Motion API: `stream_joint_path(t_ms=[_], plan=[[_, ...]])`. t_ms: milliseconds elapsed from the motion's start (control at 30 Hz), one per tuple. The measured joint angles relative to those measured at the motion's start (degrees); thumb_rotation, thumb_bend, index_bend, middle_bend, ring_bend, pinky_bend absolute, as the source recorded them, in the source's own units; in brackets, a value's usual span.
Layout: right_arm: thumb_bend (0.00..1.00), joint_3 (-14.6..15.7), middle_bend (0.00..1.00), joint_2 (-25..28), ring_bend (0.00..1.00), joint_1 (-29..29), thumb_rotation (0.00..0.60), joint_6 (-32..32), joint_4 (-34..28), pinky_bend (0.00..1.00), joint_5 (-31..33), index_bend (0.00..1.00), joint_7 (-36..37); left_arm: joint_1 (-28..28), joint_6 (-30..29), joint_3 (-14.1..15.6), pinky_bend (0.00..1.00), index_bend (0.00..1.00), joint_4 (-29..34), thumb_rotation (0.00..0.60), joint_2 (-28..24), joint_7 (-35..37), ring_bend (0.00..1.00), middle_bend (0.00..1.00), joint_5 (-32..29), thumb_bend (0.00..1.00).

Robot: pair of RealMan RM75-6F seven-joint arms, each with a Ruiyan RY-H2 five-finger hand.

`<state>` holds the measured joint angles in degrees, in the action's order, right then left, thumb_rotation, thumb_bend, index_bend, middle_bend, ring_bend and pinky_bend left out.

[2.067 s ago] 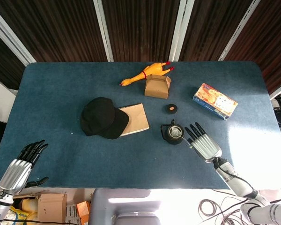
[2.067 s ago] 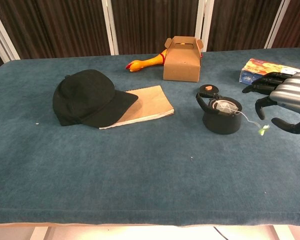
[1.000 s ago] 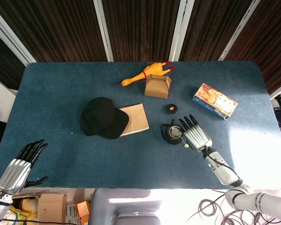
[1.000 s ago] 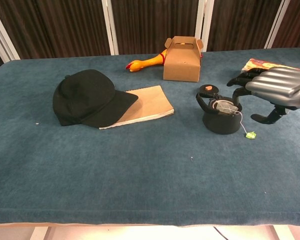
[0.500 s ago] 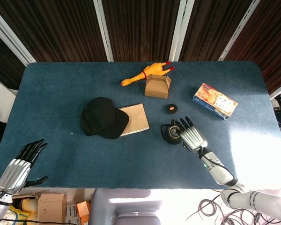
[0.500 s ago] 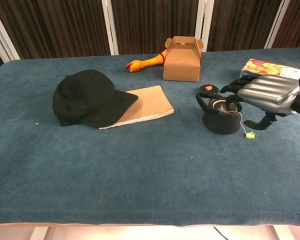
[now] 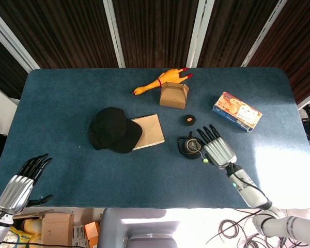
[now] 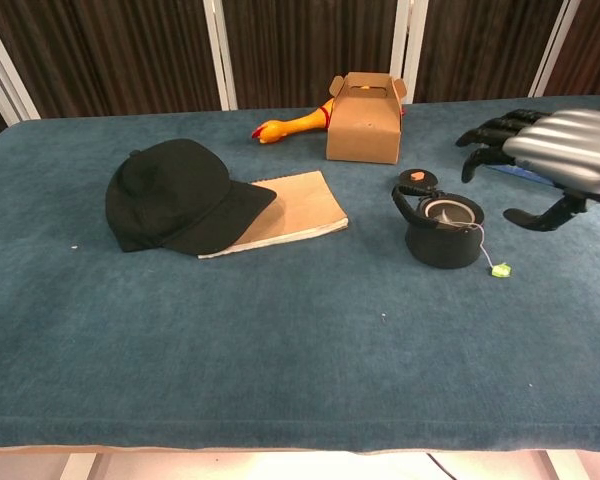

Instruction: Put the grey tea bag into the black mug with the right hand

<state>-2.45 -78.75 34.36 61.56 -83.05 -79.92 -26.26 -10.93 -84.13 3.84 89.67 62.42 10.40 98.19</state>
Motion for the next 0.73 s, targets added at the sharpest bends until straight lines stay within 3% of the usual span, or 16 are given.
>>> stream_joint_path(t_ms=[233,400,600,733], plan=[[0.39,3.4,0.00,5.5,0.00,-6.8,0.600,10.8,-3.5,0.00,-6.5,0.15,7.4,0.2,-0.4,0.1,0.09,0.00,0.1,0.600,0.2,-0.7,0.00,0.00,0.3,0.03],[0.35,6.9,0.00,8.4,0.00,-15.5,0.600,21.5,-3.0,0.00,-9.2,0.01,14.5,0.4,-0.7,0.3,0.09,0.00,0.2,0.600,0.4,-1.3,0.00,0.00,0.7,0.03],[0.33,9.6,0.00,11.0,0.00,-24.8,0.600,26.4,-0.2,0.00,-7.5,0.00,26.4,-0.1,0.4,0.4,0.09,0.00,0.1,0.600,0.6,-1.7,0.00,0.00,0.7,0.03],[0.33,9.3,0.00,11.5,0.00,-28.1,0.600,31.6,1.9,0.00,-7.6,0.00,28.0,-0.1,0.5,0.2,0.09,0.00,0.1,0.600,0.8,-2.1,0.00,0.00,0.3,0.03]])
